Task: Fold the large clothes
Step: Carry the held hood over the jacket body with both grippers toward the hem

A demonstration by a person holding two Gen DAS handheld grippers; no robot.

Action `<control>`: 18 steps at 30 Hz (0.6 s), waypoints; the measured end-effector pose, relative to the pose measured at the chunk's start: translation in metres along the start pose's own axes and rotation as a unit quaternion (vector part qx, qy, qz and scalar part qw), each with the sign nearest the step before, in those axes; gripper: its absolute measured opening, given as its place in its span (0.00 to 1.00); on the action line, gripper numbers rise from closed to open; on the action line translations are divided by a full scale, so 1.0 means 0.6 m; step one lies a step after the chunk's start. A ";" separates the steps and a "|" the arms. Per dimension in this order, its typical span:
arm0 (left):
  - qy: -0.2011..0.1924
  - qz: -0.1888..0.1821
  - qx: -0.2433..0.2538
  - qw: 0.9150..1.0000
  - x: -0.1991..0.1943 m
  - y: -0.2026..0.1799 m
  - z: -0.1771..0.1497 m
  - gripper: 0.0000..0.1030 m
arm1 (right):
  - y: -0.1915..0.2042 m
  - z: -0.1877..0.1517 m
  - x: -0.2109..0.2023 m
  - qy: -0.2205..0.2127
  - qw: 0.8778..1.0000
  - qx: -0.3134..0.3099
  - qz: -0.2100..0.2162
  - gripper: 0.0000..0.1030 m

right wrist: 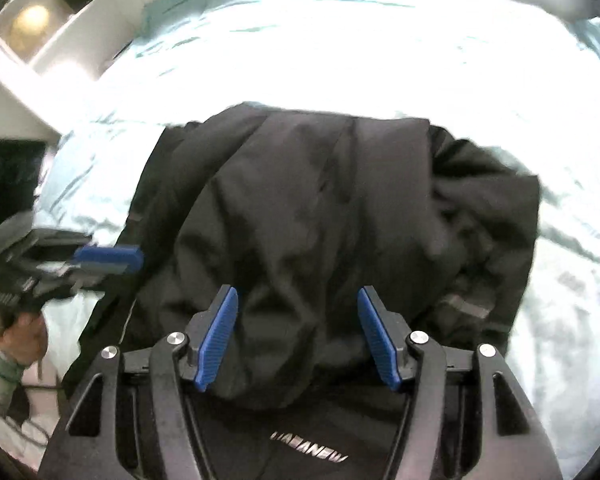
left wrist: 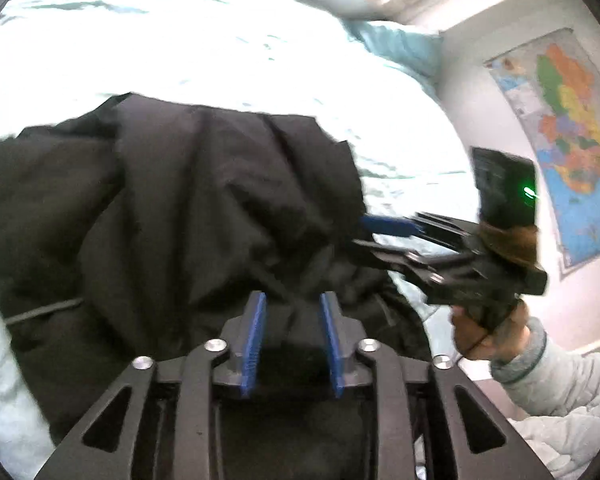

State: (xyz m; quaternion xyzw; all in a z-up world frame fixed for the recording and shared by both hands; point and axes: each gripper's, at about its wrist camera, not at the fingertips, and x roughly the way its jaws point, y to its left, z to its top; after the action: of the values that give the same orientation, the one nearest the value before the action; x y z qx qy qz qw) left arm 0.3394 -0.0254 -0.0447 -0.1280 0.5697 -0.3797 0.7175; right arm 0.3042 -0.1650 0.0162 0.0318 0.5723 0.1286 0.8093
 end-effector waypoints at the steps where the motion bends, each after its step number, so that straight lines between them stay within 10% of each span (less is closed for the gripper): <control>1: 0.007 0.009 0.000 1.000 0.015 0.003 0.002 0.39 | -0.002 0.006 0.007 0.003 1.000 0.001 -0.008 0.63; 6: 0.092 0.099 -0.018 0.991 0.127 0.059 -0.027 0.35 | -0.023 -0.021 0.109 0.076 0.996 0.013 -0.041 0.63; 18: 0.016 0.074 -0.011 0.997 0.033 0.003 -0.029 0.36 | -0.029 -0.027 -0.011 0.010 0.998 0.055 -0.013 0.63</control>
State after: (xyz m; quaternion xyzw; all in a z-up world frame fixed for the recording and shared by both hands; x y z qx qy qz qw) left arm 0.3257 -0.0332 -0.0655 -0.0875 0.5936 -0.3214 0.7326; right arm 0.2901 -0.1849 0.0131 0.0676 0.5867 0.0862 0.8023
